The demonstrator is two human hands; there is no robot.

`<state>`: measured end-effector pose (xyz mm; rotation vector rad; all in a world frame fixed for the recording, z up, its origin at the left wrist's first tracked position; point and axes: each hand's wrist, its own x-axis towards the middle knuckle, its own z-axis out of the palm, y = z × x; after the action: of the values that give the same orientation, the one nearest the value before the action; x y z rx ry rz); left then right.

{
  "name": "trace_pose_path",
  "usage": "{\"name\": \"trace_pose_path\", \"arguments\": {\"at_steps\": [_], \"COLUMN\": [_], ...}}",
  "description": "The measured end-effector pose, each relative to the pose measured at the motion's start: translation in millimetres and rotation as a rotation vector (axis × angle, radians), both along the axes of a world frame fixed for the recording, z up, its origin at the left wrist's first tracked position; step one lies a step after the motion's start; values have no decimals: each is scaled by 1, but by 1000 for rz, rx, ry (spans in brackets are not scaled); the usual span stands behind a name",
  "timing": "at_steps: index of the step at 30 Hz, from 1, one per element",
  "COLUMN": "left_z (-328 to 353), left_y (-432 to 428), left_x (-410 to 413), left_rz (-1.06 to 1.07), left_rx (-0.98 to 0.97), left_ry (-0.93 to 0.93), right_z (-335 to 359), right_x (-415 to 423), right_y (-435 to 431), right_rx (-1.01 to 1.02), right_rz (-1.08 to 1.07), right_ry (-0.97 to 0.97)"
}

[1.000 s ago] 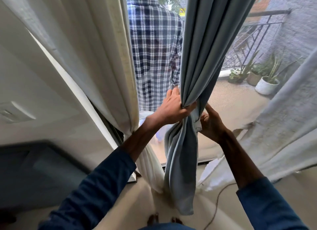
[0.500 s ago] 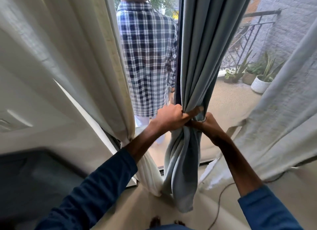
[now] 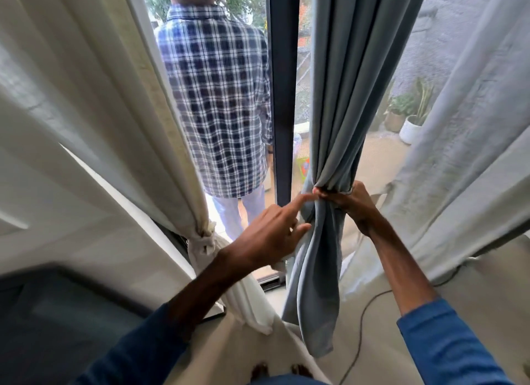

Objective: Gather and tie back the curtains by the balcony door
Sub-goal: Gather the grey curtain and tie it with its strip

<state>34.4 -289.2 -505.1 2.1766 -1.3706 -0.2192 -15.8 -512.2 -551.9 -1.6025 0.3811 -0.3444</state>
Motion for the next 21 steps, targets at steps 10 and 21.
{"name": "trace_pose_path", "arguments": {"at_steps": [10, 21], "left_z": [6, 10], "left_y": [-4, -14], "left_x": [-1, -10], "left_rz": [-190, -211], "left_rx": [-63, -200], "left_ry": [-146, -21], "right_z": [3, 3], "right_x": [-7, -12], "right_y": [0, 3], "right_rx": [-17, -13], "right_rz": [33, 44], "right_ry": [9, -29]}}
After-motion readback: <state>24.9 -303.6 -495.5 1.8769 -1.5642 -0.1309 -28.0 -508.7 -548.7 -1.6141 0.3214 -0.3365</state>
